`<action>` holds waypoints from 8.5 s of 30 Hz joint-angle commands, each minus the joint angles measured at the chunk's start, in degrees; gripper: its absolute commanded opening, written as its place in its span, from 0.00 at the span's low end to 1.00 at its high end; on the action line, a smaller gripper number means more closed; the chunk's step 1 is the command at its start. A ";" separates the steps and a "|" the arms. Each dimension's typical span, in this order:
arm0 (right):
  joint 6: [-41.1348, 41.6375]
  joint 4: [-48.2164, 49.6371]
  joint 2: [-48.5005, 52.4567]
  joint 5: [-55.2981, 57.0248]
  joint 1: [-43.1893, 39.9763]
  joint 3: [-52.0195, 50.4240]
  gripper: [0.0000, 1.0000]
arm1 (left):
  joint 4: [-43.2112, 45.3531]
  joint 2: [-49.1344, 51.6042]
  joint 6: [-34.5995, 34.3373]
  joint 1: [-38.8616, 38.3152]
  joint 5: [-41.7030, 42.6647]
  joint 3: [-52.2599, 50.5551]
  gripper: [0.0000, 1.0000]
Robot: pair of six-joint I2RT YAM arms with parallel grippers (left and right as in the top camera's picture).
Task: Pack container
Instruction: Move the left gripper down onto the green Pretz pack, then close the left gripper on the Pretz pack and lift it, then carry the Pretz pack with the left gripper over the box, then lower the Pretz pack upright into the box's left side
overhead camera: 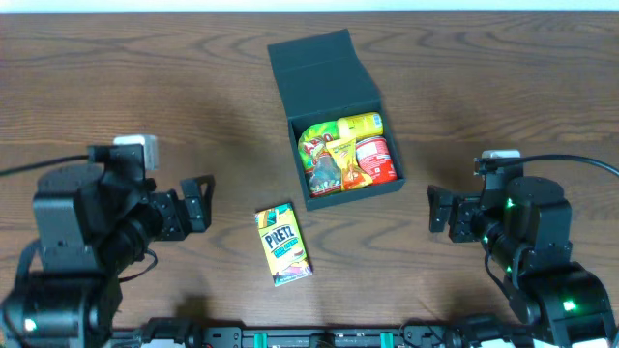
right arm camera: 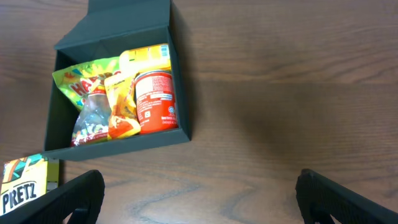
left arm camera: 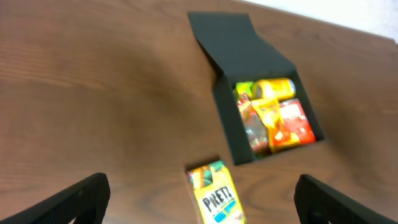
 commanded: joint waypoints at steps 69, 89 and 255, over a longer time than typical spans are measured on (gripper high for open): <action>-0.68 -0.02 0.02 0.17 -0.42 0.61 0.99 | 19.93 34.14 -50.16 -41.72 -16.37 -26.21 0.95; -0.68 -0.02 0.02 0.17 -0.42 0.61 0.99 | 23.98 39.26 -49.68 -41.75 -18.32 -26.45 0.96; -0.68 -0.02 0.02 0.17 -0.42 0.61 0.99 | 2.78 73.92 -38.53 -35.34 -21.27 29.31 0.75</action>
